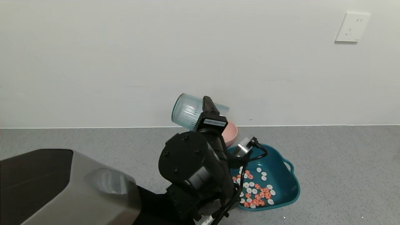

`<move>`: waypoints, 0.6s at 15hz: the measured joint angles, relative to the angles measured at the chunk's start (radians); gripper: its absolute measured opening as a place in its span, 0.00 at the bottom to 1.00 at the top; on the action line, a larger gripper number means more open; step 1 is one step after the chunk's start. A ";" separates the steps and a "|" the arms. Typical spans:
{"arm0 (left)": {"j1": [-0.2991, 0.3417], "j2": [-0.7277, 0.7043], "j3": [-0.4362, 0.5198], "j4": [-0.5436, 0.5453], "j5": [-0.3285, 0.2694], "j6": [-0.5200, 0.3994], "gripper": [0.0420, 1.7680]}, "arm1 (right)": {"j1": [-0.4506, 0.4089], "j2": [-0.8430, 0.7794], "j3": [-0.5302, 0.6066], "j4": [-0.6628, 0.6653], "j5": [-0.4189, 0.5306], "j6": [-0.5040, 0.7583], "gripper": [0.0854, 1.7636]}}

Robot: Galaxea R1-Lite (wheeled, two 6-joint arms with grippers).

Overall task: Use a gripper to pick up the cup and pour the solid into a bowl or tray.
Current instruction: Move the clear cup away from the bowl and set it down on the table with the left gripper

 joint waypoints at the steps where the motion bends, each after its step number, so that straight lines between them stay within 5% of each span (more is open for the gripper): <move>1: 0.010 -0.013 0.019 0.000 0.000 -0.047 0.74 | 0.000 0.000 0.000 0.000 0.000 0.000 0.97; 9: 0.106 -0.113 0.129 0.000 0.007 -0.509 0.74 | 0.000 0.000 0.000 0.000 0.000 0.000 0.97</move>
